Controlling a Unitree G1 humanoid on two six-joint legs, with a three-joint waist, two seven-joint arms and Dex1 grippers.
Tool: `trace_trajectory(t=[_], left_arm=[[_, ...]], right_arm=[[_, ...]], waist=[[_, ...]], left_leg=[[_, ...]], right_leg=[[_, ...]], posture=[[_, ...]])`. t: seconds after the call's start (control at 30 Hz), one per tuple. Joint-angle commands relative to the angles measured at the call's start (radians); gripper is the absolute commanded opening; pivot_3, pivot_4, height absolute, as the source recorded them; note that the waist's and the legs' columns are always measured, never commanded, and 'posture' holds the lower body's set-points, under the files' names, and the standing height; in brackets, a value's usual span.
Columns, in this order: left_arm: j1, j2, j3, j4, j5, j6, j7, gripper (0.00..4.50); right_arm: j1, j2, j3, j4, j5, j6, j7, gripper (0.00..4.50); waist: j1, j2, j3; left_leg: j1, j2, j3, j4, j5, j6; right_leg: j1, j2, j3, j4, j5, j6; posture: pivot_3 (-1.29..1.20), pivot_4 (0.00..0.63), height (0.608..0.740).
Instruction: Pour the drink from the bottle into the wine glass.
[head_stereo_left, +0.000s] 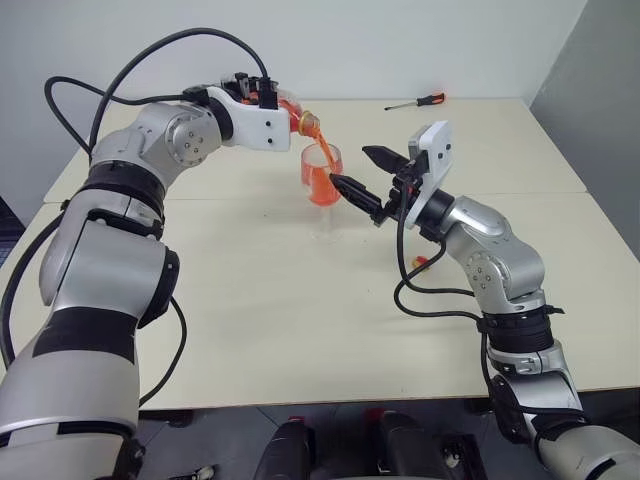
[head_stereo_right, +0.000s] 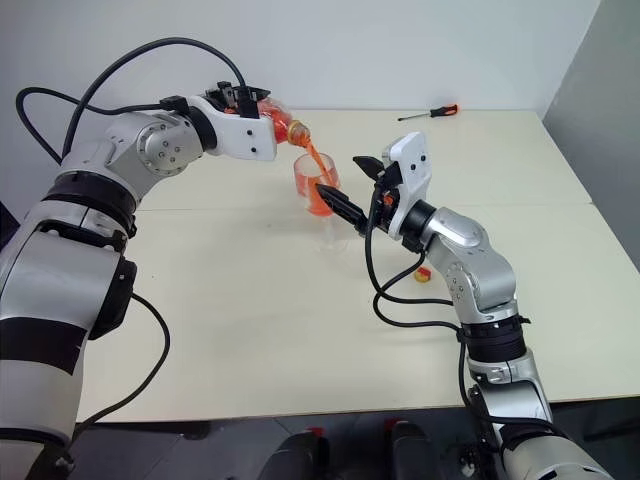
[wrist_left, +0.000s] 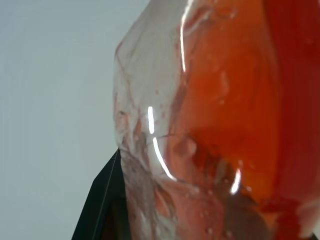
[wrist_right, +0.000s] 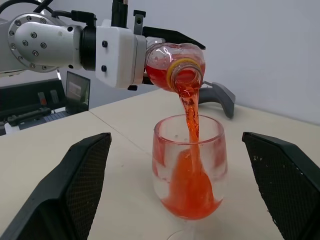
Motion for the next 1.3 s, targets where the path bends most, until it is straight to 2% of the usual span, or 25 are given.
trace_trajectory(t=[0.03,0.7,1.3], left_arm=[[-0.046,0.025,0.002,-0.010,0.001,0.000,0.027,1.71],[-0.046,0.028,0.009,-0.008,0.003,0.011,0.032,1.71],[0.034,-0.040,0.234,-0.021,-0.289,0.069,-0.234,1.71]], right_arm=[[-0.024,-0.001,-0.005,-0.022,0.001,-0.022,0.011,4.50],[-0.029,-0.008,-0.003,-0.017,-0.002,-0.019,0.021,4.50],[-0.022,-0.010,0.006,-0.007,-0.033,-0.027,0.034,4.50]], waist=[[0.000,0.000,0.000],[0.000,0.000,0.000],[-0.008,0.000,0.000]], left_leg=[[0.000,0.000,0.000,0.000,0.000,0.000],[0.000,0.000,0.001,0.000,0.000,0.000],[0.000,0.000,0.001,0.001,0.000,0.000]], right_leg=[[0.000,0.000,0.000,0.000,0.000,0.000],[0.000,0.000,0.000,0.001,0.000,0.000],[-0.001,0.000,0.000,0.002,0.000,0.000]], posture=[[0.00,0.150,0.740],[0.00,0.150,0.740],[0.00,0.150,0.740]])
